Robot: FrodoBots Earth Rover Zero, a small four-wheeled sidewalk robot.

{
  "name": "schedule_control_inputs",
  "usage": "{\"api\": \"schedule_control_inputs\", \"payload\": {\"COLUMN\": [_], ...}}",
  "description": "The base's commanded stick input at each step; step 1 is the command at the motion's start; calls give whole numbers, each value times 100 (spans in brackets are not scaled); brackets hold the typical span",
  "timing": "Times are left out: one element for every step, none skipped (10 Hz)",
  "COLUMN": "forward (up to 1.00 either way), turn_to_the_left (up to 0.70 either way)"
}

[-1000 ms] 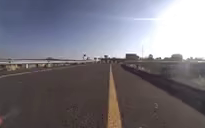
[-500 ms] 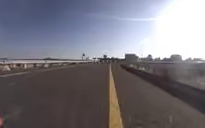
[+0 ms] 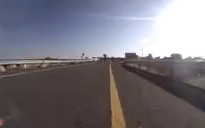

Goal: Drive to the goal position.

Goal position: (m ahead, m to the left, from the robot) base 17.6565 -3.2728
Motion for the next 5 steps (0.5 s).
{"api": "schedule_control_inputs", "payload": {"forward": [70, 70, 70, 70, 70], "turn_to_the_left": [0, 0, 0, 0, 0]}}
